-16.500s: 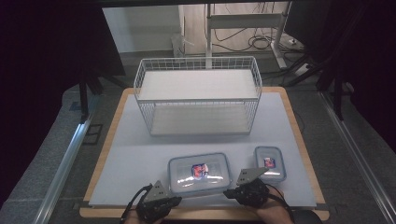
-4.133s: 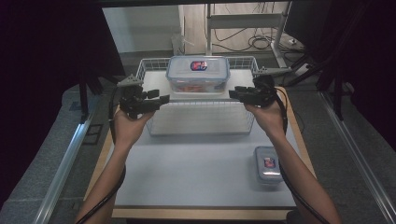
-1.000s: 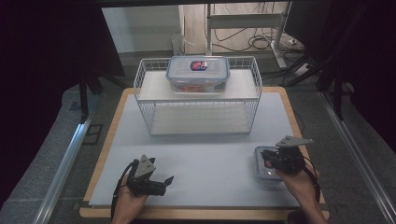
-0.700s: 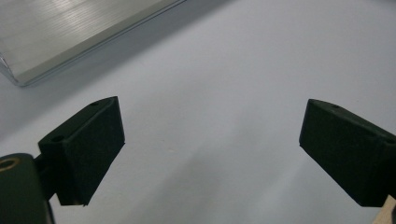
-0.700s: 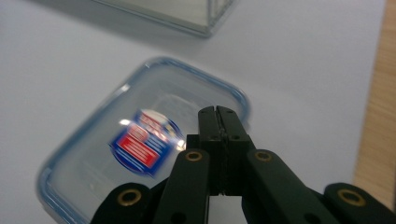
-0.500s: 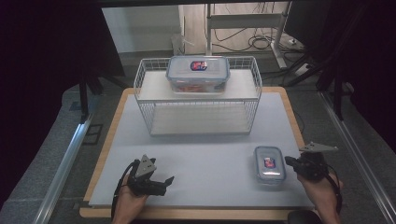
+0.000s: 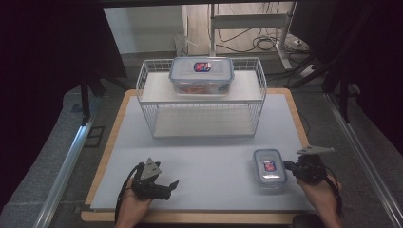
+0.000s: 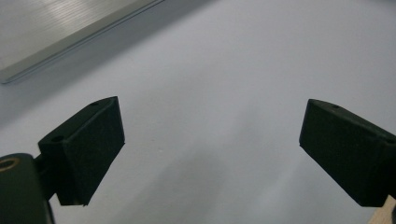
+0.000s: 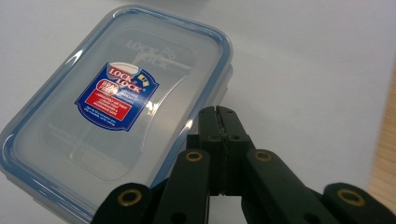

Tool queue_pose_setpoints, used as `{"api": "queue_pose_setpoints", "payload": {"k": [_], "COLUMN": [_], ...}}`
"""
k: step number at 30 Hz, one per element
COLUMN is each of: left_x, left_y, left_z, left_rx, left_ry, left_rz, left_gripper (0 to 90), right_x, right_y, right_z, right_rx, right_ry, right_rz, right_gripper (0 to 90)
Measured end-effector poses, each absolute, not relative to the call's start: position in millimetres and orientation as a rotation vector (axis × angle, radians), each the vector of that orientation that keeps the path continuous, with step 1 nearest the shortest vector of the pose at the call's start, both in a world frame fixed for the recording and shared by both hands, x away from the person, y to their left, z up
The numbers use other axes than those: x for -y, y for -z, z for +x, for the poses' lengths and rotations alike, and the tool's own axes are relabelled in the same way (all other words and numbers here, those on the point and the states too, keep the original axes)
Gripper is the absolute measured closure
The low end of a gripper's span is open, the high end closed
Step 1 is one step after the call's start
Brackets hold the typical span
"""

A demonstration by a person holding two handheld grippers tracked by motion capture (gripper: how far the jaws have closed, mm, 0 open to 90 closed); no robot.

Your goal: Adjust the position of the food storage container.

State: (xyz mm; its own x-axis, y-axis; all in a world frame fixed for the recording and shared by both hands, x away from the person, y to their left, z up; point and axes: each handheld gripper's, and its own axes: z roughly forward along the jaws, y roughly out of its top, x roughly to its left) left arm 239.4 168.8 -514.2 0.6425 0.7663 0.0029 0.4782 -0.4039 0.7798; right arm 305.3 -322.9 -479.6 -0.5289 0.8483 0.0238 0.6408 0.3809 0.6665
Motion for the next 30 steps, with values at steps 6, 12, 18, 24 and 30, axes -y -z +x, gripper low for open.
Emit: {"api": "queue_pose_setpoints", "payload": {"k": [6,12,18,24,30], "left_x": [-166,-164,-163,-166,-164], "left_y": [515,516,516,515,515], "left_z": [240,241,240,240,239], "left_rx": [-0.963,-0.957,-0.949,-0.955,-0.949], "left_ry": [-0.462,-0.455,-0.456,-0.454,-0.457], "left_rz": [2.088,2.097,2.104,2.096,2.103], "left_gripper": [6.6,6.5,6.5,6.5,6.6], "right_x": [300,263,224,239,247], "right_y": [481,483,491,490,491], "right_z": [310,317,312,298,269], "right_rx": [-2.385,-2.471,-2.572,-2.574,-2.594], "right_ry": [-0.939,-0.962,-0.936,-0.994,-1.013], "right_rz": [1.26,1.17,1.024,1.064,1.064], "right_gripper": [89.8,89.8,89.8,89.7,89.7]}}
